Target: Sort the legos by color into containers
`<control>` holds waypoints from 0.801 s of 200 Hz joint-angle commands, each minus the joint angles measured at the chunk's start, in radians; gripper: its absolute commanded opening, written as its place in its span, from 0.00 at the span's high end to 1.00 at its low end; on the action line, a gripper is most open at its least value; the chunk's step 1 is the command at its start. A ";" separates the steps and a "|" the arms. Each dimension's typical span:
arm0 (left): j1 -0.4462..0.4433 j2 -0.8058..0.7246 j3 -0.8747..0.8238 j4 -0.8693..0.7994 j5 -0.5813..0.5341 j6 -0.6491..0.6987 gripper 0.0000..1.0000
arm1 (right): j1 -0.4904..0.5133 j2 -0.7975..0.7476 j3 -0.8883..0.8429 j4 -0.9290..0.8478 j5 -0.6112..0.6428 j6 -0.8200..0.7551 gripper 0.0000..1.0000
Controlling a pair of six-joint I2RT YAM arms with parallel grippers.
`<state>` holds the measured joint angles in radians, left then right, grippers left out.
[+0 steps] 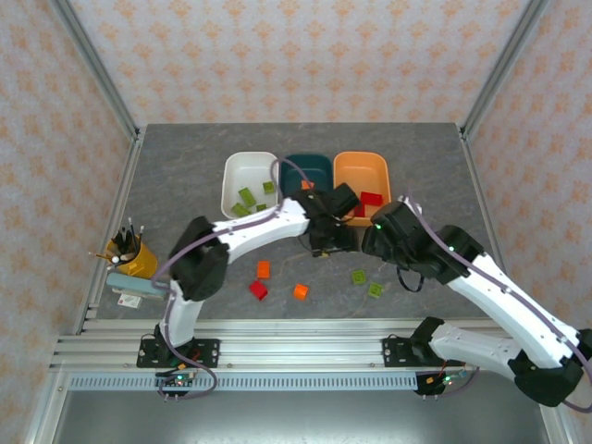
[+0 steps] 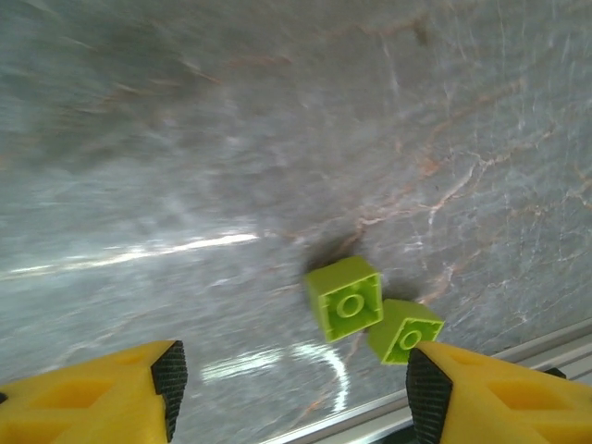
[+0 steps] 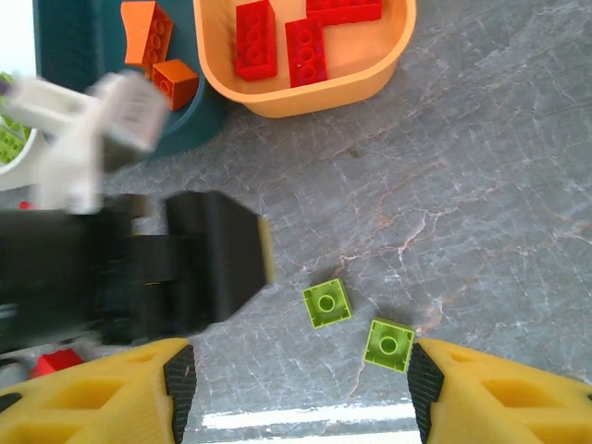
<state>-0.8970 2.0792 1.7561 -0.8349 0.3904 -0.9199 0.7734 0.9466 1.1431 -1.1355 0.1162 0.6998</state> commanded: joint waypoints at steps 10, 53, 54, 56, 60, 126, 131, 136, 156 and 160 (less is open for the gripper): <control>-0.041 0.120 0.107 -0.124 0.041 -0.047 0.28 | 0.008 -0.075 -0.009 -0.067 0.033 0.054 0.35; -0.059 0.215 0.176 -0.108 0.077 -0.070 0.25 | 0.008 -0.116 -0.038 -0.068 0.028 0.076 0.35; -0.059 0.217 0.178 -0.109 0.077 -0.069 0.25 | 0.009 -0.116 -0.039 -0.067 0.029 0.076 0.35; -0.061 0.222 0.183 -0.112 0.077 -0.068 0.25 | 0.009 -0.117 -0.040 -0.067 0.029 0.078 0.35; -0.062 0.228 0.193 -0.118 0.076 -0.067 0.25 | 0.009 -0.120 -0.043 -0.067 0.030 0.079 0.35; -0.069 0.267 0.217 -0.124 0.085 -0.062 0.31 | 0.009 -0.116 -0.075 -0.032 0.022 0.083 0.35; -0.068 0.271 0.220 -0.118 0.088 -0.063 0.32 | 0.009 -0.114 -0.077 -0.029 0.021 0.083 0.35; -0.069 0.276 0.224 -0.114 0.091 -0.065 0.32 | 0.009 -0.112 -0.077 -0.026 0.018 0.083 0.35; -0.073 0.272 0.255 -0.091 0.079 -0.053 0.29 | 0.009 -0.105 -0.080 -0.021 0.009 0.082 0.35; -0.074 0.266 0.263 -0.089 0.070 -0.044 0.29 | 0.009 -0.105 -0.080 -0.021 0.008 0.082 0.35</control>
<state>-0.9623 2.3436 1.9636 -0.9272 0.4686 -0.9722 0.7742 0.8360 1.0737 -1.1664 0.1139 0.7677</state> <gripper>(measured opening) 0.696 0.648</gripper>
